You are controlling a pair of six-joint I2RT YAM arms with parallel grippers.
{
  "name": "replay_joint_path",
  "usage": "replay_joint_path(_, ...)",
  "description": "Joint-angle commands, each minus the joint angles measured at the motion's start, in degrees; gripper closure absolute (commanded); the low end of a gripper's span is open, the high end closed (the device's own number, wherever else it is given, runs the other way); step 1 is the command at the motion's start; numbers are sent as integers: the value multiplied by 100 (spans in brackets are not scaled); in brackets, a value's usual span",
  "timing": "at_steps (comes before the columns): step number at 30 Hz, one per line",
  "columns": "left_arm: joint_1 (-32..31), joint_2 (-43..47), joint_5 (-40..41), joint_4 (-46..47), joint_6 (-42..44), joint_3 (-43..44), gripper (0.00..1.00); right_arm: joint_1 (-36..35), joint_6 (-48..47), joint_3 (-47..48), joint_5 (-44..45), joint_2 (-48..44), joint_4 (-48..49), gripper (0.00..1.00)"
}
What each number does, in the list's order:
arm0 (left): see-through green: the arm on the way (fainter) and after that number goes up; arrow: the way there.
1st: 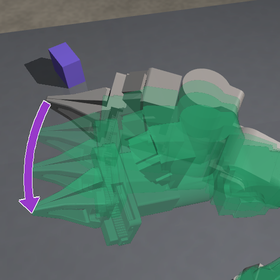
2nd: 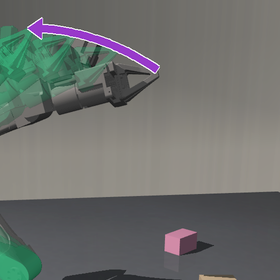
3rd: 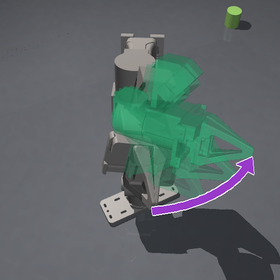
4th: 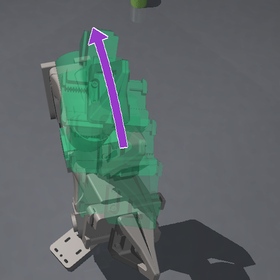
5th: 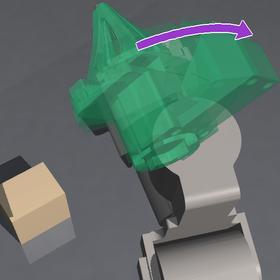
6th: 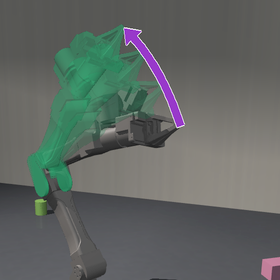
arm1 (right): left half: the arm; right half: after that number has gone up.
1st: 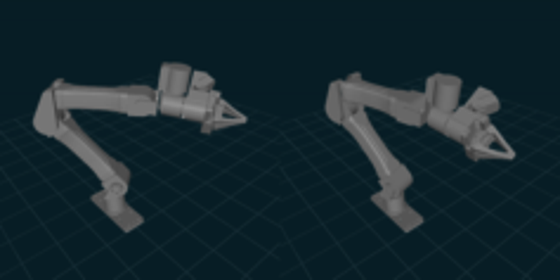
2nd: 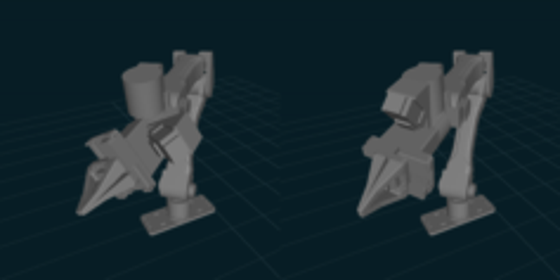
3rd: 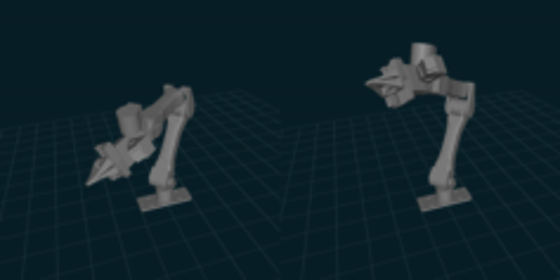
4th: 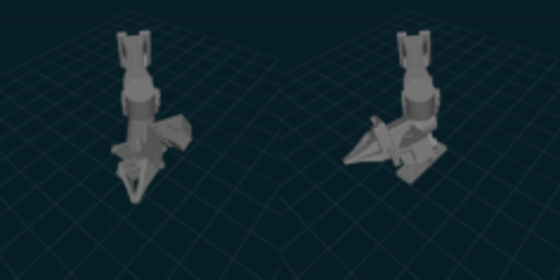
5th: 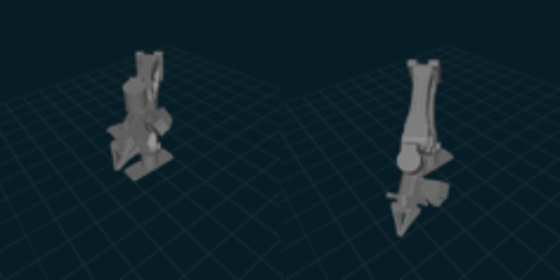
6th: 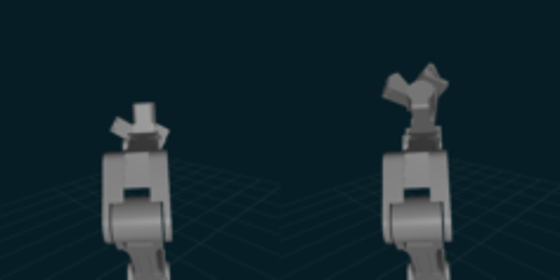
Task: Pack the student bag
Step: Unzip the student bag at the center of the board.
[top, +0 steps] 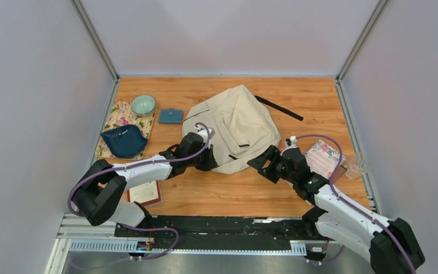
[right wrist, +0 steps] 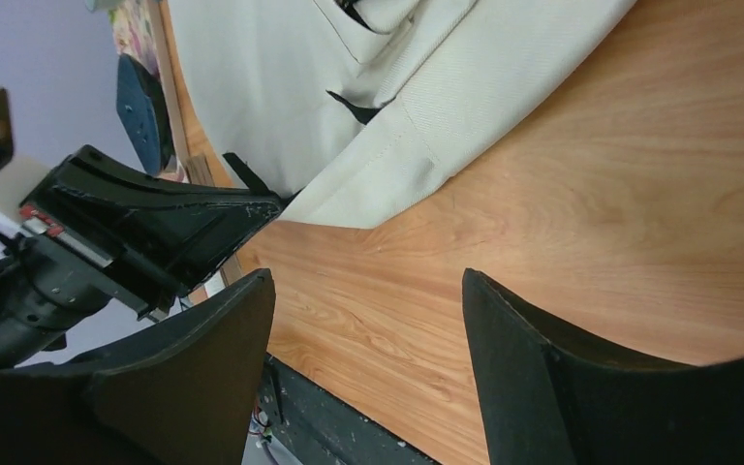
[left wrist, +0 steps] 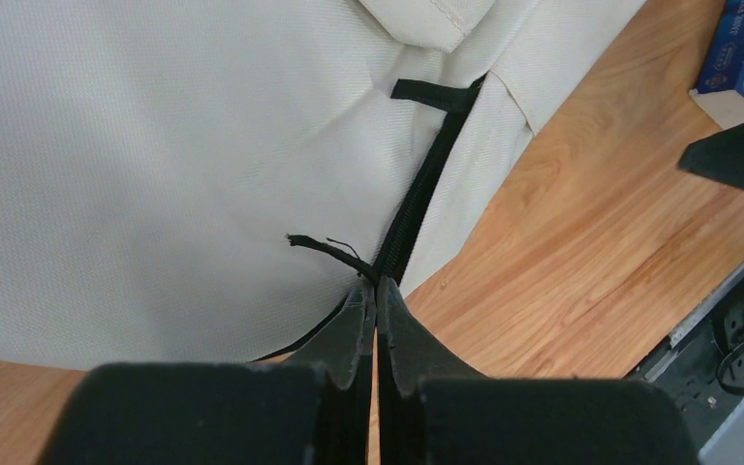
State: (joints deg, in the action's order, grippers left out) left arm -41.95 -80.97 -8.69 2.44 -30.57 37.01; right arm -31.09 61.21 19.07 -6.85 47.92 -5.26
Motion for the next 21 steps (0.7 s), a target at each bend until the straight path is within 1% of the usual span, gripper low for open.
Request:
replay_joint_path(1,-6,318,-291,161,42,-98,100,-467,585,456,483,778,841,26)
replay_joint_path(6,-6,520,-432,222,42,-186,100,-924,883,914,571,1938,1087,26)
replay_joint_path(9,3,643,-493,231,147,-230,100,-1144,1208,1019,659,2404,1500,26)
replay_joint_path(12,-6,766,-546,213,244,-256,100,-1259,1446,1265,668,2826,1466,26)
replay_joint_path(16,3,846,-546,213,314,-274,100,-1373,1631,1433,589,3126,1352,27)
replay_joint_path(18,-6,881,-555,213,332,-256,100,-1522,1727,1468,850,3109,1256,27)
replay_joint_path(21,-6,899,-634,283,341,-247,100,-1593,1850,1521,1010,3162,1027,27)
